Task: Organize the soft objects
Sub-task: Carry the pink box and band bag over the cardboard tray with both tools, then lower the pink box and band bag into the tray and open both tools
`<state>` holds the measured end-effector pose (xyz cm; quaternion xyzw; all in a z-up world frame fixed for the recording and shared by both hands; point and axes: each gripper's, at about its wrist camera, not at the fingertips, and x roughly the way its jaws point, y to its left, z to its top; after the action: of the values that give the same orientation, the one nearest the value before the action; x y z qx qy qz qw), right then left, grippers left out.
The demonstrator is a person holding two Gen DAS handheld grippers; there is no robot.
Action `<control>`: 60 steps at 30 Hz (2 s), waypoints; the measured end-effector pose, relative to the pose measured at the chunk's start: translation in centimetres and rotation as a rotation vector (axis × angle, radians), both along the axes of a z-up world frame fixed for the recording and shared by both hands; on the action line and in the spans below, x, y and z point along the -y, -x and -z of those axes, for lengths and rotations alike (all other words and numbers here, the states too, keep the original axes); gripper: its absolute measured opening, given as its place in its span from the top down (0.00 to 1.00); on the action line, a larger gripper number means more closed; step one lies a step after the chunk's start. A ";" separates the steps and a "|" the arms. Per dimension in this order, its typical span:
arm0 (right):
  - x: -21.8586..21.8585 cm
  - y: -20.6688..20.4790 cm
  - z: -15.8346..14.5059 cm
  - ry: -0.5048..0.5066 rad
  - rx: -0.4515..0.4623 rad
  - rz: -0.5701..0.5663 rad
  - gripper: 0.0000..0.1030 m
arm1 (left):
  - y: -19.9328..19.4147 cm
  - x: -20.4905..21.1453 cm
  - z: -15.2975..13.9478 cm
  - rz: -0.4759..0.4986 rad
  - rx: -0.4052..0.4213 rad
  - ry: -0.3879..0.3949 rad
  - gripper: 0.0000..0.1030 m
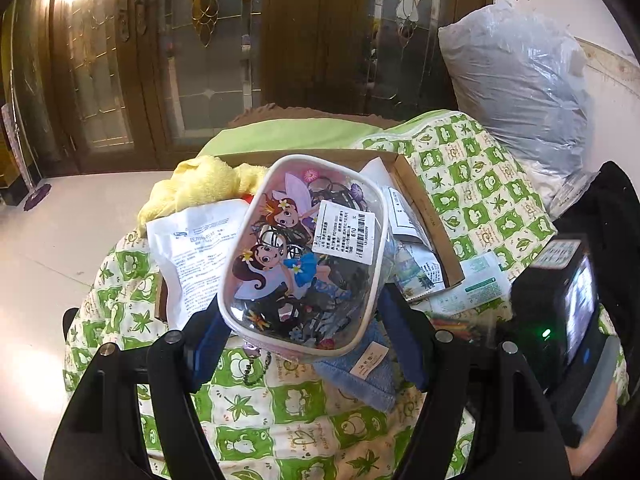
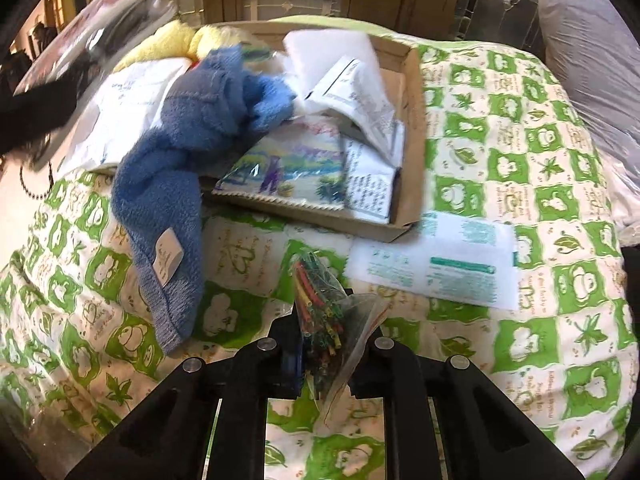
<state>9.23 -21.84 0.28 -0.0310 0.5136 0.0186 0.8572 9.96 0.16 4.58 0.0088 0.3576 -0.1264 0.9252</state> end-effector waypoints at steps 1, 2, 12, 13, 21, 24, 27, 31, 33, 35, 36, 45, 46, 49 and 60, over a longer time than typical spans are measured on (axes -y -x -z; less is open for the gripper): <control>0.2 0.0 -0.3 -0.001 0.006 0.004 0.86 | 0.0 0.0 0.0 0.000 0.000 -0.004 0.30; 0.4 0.0 -0.5 -0.003 0.011 0.007 0.86 | -0.1 0.0 0.0 -0.001 0.000 -0.010 0.30; 0.3 -0.7 -2.4 -0.003 0.046 0.012 0.86 | -1.2 -0.1 0.1 0.003 -0.003 -0.050 0.30; 0.3 -0.8 -2.5 -0.005 0.047 0.013 0.86 | -1.3 -0.1 0.1 0.004 -0.003 -0.052 0.30; 0.2 -1.6 -2.8 -0.006 0.061 0.013 0.86 | -2.2 -0.4 0.3 0.006 -0.008 -0.061 0.30; 0.1 -1.9 -3.1 -0.018 0.067 0.010 0.86 | -2.5 -0.4 0.5 0.008 -0.010 -0.068 0.30; 0.6 -2.3 -3.4 -0.064 0.068 0.012 0.86 | -2.8 -0.6 0.6 0.007 -0.010 -0.079 0.30; 1.9 -2.8 -4.0 -0.115 0.082 0.023 0.86 | -3.4 -1.0 0.6 0.003 -0.014 -0.082 0.30; 2.6 -3.1 -4.2 -0.135 0.084 0.032 0.86 | -3.6 -1.1 0.6 0.001 -0.015 -0.081 0.30; 3.2 -3.4 -4.4 -0.154 0.087 0.037 0.86 | -3.9 -1.1 0.5 0.002 -0.013 -0.081 0.30; 3.4 -3.5 -4.4 -0.158 0.089 0.038 0.86 | -4.0 -1.1 0.5 0.004 -0.012 -0.081 0.30; 3.0 -4.9 -4.1 -0.149 0.085 0.015 0.86 | -6.2 -0.5 -0.2 0.031 -0.004 -0.091 0.30; 2.9 -5.3 -4.1 -0.147 0.083 0.012 0.86 | -6.6 -0.5 -0.3 0.032 -0.003 -0.094 0.30; 2.4 -6.6 -3.7 -0.131 0.081 0.009 0.86 | -8.0 -0.4 -0.4 0.032 -0.003 -0.100 0.30; -0.1 -10.3 -0.9 -0.026 0.111 0.062 0.86 | -12.8 0.4 1.4 0.024 -0.036 -0.122 0.30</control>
<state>19.48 -21.75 1.21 -0.0049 0.4657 -0.0030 0.8849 22.79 -0.21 3.19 0.0674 0.3809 -0.1157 0.9149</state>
